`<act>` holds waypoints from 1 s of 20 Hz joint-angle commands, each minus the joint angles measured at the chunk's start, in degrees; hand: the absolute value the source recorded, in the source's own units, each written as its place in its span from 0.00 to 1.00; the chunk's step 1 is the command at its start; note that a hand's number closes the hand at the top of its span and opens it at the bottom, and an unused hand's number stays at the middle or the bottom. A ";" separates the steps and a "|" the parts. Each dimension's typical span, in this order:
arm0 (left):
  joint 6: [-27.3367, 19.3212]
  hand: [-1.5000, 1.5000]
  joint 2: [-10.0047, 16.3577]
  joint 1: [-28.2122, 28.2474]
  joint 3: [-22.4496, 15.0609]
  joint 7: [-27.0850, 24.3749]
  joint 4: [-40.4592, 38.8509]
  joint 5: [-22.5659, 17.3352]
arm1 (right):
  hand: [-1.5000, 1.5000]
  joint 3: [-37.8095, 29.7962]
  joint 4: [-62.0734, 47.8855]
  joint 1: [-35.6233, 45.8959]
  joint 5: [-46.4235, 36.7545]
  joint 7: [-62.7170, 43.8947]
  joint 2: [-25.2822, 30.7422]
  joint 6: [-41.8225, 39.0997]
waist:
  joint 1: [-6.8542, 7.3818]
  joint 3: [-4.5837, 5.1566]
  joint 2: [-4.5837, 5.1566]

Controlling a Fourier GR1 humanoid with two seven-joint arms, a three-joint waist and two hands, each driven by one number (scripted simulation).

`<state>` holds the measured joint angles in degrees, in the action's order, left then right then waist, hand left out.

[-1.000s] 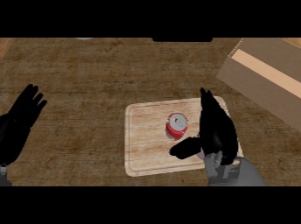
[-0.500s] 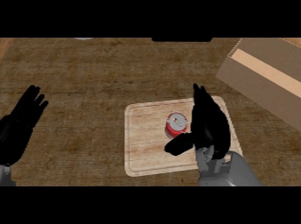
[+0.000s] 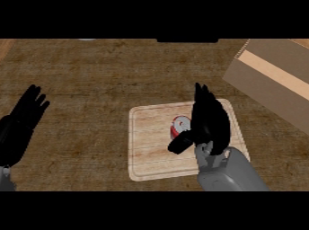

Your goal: Pick the can from the cutting board and place it in the cardboard box

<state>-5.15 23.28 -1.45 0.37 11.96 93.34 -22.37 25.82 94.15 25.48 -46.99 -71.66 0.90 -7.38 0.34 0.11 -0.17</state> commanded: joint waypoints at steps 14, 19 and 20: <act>2.12 0.50 0.28 0.06 1.99 -0.26 -0.62 -0.20 | 0.00 -0.41 -8.13 3.50 2.49 -13.56 -0.85 -2.75 | 0.04 0.03 -0.17; 1.47 0.50 -0.61 -0.36 1.66 0.33 -0.61 0.62 | 0.00 -1.50 -10.36 4.81 3.72 -13.56 -0.85 -1.84 | -0.04 -0.03 0.03; 0.48 0.50 -0.34 -0.75 1.66 1.59 1.18 1.00 | 0.00 -1.05 -11.41 4.36 4.40 -13.57 -0.85 -1.46 | 0.18 -0.07 0.05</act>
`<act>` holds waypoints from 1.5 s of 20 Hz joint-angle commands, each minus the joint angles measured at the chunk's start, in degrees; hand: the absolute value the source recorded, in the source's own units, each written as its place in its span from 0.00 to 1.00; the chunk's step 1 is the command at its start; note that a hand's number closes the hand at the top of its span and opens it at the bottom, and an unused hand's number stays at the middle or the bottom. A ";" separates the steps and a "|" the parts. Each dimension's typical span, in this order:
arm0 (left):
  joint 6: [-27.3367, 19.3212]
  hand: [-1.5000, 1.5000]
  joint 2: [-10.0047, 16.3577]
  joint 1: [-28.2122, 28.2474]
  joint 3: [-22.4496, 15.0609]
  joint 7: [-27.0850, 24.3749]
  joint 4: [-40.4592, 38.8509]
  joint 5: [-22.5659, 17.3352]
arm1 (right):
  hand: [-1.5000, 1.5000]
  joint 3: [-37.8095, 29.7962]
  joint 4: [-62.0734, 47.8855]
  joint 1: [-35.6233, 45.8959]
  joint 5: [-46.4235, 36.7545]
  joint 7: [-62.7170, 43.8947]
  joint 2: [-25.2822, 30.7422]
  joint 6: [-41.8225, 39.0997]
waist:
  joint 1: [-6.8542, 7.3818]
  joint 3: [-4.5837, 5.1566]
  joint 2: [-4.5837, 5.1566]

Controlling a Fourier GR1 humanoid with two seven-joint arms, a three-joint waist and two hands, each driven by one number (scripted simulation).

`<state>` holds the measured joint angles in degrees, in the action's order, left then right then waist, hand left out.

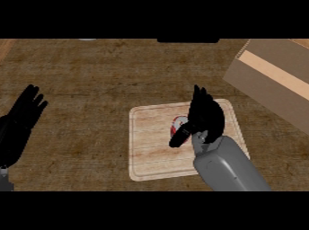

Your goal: Pick the can from the cutting board and place it in the cardboard box

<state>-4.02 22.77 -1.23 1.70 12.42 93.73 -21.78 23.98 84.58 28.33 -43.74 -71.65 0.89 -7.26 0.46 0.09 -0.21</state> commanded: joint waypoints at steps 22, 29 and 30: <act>1.01 0.50 -2.46 1.41 0.33 -0.40 0.04 2.71 | 1.00 4.49 -3.08 0.11 1.00 -13.56 -0.85 2.47 | -0.40 -0.05 -0.06; 1.55 0.50 -2.75 -0.39 1.95 1.26 0.47 2.54 | 1.00 2.45 -8.89 3.62 -0.62 -6.83 -0.85 1.73 | -0.20 -0.07 0.18; 1.32 0.50 -2.93 -2.53 1.48 2.08 -1.55 3.05 | 1.00 5.35 -8.61 3.43 0.59 -8.67 -0.85 2.82 | -0.25 -0.07 0.22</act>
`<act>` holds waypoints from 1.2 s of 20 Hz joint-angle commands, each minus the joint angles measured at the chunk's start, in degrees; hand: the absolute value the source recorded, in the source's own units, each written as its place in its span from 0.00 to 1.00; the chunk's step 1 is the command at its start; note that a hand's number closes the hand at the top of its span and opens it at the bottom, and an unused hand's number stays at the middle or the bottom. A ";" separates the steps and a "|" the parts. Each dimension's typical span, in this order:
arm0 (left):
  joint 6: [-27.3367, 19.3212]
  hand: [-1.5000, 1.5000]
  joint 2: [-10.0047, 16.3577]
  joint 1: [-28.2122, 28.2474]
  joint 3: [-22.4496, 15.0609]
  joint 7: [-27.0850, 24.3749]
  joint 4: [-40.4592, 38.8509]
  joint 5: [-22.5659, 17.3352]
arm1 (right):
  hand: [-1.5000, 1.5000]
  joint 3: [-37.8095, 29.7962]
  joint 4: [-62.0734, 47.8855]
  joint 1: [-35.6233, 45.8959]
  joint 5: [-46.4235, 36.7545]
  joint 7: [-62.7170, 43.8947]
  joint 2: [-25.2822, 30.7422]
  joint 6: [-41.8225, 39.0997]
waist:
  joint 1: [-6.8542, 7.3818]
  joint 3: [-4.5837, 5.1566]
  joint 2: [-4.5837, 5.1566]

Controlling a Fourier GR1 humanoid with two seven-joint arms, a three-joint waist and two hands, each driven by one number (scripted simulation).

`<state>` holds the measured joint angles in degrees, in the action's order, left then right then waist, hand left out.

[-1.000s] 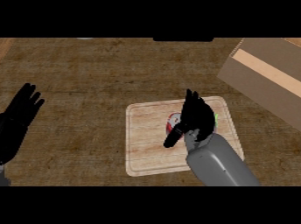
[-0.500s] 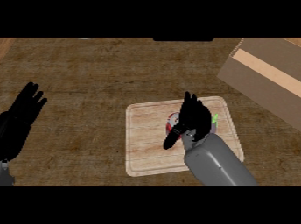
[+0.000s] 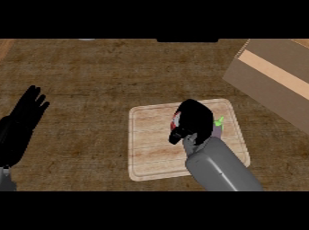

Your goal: Pick the can from the cutting board and place it in the cardboard box

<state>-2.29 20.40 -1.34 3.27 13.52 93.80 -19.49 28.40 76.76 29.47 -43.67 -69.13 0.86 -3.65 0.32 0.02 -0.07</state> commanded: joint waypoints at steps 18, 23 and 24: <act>1.74 0.50 -1.74 2.43 1.38 0.38 1.85 1.51 | 1.00 0.05 7.46 -6.74 0.86 55.40 28.57 -8.64 | -0.36 -0.03 0.00; 0.81 0.50 -4.34 0.73 0.22 -2.70 -2.16 3.77 | 1.00 -4.43 22.75 -7.64 3.95 53.60 31.21 -11.90 | -1.29 0.00 -0.16; 3.19 0.50 -1.41 1.65 3.33 -1.54 -1.13 1.13 | 1.00 -4.74 23.90 -7.28 2.39 51.40 29.41 -10.24 | -0.82 0.00 -0.17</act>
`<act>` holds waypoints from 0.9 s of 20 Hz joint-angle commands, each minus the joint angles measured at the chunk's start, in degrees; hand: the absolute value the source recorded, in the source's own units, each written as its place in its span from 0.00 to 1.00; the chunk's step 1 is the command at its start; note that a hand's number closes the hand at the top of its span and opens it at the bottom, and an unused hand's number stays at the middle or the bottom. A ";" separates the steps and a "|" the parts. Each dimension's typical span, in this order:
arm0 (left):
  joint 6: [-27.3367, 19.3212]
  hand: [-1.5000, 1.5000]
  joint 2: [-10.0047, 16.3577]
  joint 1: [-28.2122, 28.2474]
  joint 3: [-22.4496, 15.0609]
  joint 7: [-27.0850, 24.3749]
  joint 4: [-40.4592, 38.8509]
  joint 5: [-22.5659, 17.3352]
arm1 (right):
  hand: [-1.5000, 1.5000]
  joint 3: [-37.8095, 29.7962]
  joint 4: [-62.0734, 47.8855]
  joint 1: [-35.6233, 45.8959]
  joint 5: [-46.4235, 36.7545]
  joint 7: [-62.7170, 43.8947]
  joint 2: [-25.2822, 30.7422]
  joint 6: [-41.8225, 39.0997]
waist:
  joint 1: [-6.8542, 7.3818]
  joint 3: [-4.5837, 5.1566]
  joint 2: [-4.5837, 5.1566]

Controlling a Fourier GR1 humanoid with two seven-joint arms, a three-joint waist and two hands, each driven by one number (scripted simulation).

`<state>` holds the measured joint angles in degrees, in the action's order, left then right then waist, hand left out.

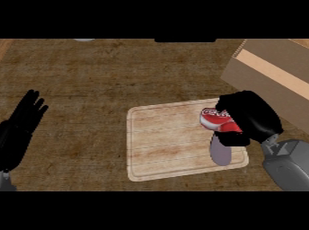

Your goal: Pick the can from the cutting board and place it in the cardboard box

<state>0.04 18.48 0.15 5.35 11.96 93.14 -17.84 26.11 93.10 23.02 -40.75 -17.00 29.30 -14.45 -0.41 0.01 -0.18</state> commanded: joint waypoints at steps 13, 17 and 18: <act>-0.71 0.50 -0.81 0.02 0.10 3.20 4.13 1.28 | 1.00 -23.35 21.27 10.94 4.69 -20.35 2.83 -8.52 | 0.63 0.02 0.03; 0.00 0.50 -0.98 0.01 1.05 5.11 4.82 0.14 | 1.00 -30.35 13.72 8.95 5.60 -12.67 5.93 -7.27 | 0.71 -0.02 0.14; -1.50 0.50 -3.01 -0.81 -0.85 3.38 4.03 2.93 | 1.00 -29.48 13.75 10.50 4.72 -14.68 4.10 -7.11 | 0.66 0.00 0.15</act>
<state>-0.27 17.24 -0.84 5.91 15.15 95.77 -17.03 -0.24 109.78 31.68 -35.52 -31.67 33.54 -21.11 0.03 0.02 -0.09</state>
